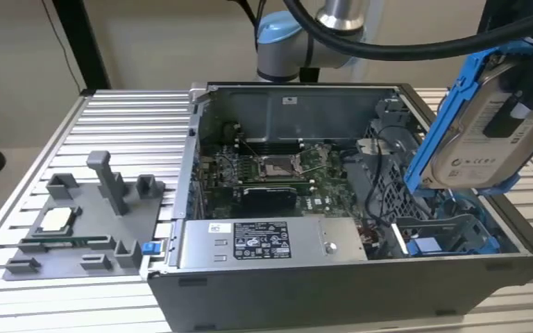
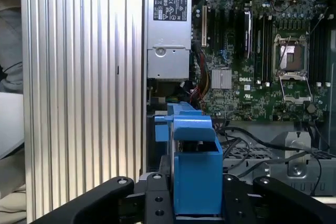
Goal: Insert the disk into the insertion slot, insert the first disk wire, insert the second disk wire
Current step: 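Insert the disk into the insertion slot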
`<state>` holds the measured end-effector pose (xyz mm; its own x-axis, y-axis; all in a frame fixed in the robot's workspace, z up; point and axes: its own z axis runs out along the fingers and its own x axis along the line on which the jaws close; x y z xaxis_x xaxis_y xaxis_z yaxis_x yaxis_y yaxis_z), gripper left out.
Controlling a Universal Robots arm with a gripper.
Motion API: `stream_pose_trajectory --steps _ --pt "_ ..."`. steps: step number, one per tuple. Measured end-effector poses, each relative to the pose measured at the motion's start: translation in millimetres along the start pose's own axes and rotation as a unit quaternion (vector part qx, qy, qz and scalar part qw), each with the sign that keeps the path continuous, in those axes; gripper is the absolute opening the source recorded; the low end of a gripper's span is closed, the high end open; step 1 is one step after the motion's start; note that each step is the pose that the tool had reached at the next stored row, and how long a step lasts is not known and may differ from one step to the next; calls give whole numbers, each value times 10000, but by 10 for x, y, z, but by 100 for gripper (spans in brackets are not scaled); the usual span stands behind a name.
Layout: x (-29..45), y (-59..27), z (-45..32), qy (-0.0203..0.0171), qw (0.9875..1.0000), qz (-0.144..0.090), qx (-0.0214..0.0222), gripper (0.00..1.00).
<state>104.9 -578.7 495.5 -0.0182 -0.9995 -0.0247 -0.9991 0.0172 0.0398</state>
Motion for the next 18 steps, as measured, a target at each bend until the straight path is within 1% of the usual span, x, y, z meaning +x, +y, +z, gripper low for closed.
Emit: stream_pose_trajectory --steps 1,2,8,12,18 --pt "10 -19 7 -15 10000 -1 -1 0" --pt "18 -40 13 -21 10000 -1 -5 0" --pt "50 -156 53 -31 10000 -1 -31 0" --pt "77 -193 84 -32 10000 -1 -34 0" --pt "80 -202 155 -31 10000 -7 -35 0"
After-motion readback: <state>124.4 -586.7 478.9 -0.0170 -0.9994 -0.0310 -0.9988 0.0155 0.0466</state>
